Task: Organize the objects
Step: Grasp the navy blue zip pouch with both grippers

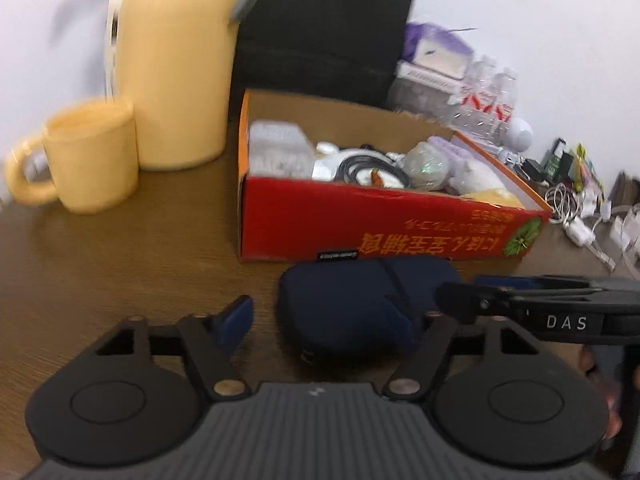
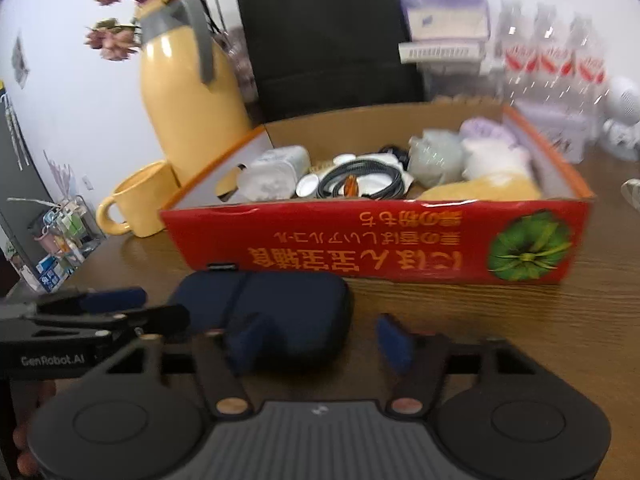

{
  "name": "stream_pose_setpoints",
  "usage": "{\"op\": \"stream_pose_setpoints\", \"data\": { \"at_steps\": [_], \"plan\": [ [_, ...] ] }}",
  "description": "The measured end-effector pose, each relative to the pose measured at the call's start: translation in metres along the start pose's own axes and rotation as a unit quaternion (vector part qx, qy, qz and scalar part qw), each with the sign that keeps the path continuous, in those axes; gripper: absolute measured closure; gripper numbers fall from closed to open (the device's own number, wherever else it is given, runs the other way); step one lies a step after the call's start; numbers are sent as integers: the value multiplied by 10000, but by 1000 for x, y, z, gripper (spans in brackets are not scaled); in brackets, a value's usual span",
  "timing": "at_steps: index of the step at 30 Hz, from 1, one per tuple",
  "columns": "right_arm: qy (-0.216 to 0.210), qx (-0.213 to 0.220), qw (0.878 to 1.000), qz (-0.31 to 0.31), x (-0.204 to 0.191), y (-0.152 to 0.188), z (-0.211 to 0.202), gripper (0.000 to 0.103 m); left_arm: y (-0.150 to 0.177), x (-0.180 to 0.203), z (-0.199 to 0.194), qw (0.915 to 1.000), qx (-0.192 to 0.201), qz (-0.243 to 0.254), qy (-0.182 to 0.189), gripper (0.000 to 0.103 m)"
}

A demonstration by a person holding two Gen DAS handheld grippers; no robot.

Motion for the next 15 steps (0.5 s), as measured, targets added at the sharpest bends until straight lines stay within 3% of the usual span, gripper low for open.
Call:
{"op": "stream_pose_setpoints", "data": {
  "at_steps": [3,5,7,10,15],
  "plan": [
    [-262,78,9995,155,1,-2,13,57,3,-9,4,9993,39,-311,217,43],
    [-335,60,9991,263,2,-2,15,59,4,-11,2,9990,30,-393,215,59],
    [-288,19,9991,320,0,-1,11,65,2,-8,-3,9993,50,-356,97,68],
    [-209,-57,9993,311,-8,5,-12,76,15,-1,-30,9992,117,-374,-43,71],
    [-171,106,9997,157,-33,42,-86,77,53,29,-105,9990,346,-261,-97,73]
  ]
}}
Point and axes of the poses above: each gripper's, at about its wrist camera, not at the fingertips, and z roughly the way its jaws point, x to its right, y to its underside, the point moved 5 cm from there along z, roughly the way its jaws point, and after that the axes turned 6 degrees about x, right-handed, at the moved point
